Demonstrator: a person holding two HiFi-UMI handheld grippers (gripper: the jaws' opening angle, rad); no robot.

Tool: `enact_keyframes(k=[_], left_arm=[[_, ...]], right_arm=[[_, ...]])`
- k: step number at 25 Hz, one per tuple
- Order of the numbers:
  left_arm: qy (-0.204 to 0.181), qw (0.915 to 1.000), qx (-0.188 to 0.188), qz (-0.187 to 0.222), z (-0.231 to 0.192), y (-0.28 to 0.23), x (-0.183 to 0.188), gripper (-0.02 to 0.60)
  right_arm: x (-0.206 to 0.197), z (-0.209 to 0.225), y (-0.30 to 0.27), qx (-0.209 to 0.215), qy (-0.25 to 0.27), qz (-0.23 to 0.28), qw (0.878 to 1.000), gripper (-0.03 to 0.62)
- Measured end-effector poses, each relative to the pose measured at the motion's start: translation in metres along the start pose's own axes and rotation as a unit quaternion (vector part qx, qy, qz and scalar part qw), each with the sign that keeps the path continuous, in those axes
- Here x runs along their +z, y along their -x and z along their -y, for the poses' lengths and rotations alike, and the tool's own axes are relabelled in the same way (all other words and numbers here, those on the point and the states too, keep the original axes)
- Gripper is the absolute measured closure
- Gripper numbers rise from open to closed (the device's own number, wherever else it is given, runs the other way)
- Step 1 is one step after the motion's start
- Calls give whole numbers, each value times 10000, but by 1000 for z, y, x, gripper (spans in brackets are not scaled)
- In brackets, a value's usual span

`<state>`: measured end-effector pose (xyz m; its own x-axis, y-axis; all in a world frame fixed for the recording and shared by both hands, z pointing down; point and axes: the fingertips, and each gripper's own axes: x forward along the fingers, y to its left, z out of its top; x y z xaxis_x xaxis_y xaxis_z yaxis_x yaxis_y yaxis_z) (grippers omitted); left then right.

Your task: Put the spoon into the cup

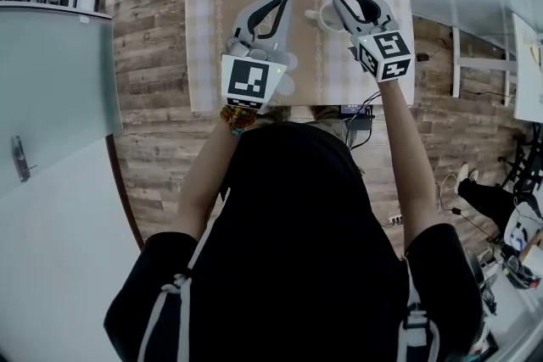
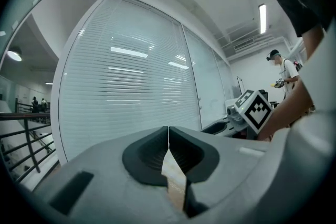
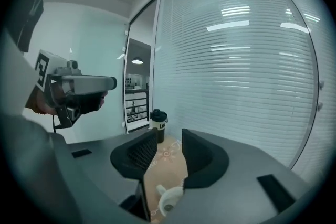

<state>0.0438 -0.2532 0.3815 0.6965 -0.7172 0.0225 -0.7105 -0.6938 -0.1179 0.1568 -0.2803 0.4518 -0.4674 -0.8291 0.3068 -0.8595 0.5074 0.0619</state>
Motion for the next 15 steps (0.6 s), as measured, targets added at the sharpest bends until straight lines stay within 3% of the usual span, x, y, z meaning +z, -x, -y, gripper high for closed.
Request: enact_keyframes(k=[8,15], left_arm=[[-177,9994,7,304,4,-5,35,566],[-553,9965,-24,625,14,4,77,566]], right_arm=[[61,-23,24,121,263,627,9976,464],[104,-31,55,-91,317,1202,9922,465]])
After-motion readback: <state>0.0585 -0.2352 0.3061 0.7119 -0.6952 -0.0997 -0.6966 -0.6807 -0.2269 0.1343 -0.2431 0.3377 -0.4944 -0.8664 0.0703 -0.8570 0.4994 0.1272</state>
